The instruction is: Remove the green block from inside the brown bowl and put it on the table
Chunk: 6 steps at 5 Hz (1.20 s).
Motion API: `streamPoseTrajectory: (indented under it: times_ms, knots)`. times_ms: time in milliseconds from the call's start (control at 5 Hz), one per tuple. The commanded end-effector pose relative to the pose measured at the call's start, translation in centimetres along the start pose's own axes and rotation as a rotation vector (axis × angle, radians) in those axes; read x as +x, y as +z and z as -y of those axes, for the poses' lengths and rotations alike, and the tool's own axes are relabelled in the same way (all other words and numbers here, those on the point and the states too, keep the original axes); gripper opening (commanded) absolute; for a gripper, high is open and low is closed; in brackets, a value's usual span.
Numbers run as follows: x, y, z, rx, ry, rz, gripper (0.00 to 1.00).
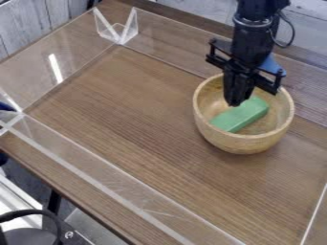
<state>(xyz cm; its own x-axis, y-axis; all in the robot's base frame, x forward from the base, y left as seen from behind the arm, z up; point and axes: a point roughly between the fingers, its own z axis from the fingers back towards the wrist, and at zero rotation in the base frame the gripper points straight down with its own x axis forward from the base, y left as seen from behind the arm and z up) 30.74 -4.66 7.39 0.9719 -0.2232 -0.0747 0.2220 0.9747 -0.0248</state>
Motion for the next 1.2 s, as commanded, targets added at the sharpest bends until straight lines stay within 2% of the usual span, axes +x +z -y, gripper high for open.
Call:
streamPoseTrajectory:
  times_ms: [0,800,1000]
  knots:
    - [1.4,1.8,0.0,0.004,-0.005,0.076,0.00]
    - [2.2,0.7,-0.2,0.000,-0.009,0.070,0.00]
    - [2.0,1.9,-0.6,0.004,-0.001,0.090,0.00]
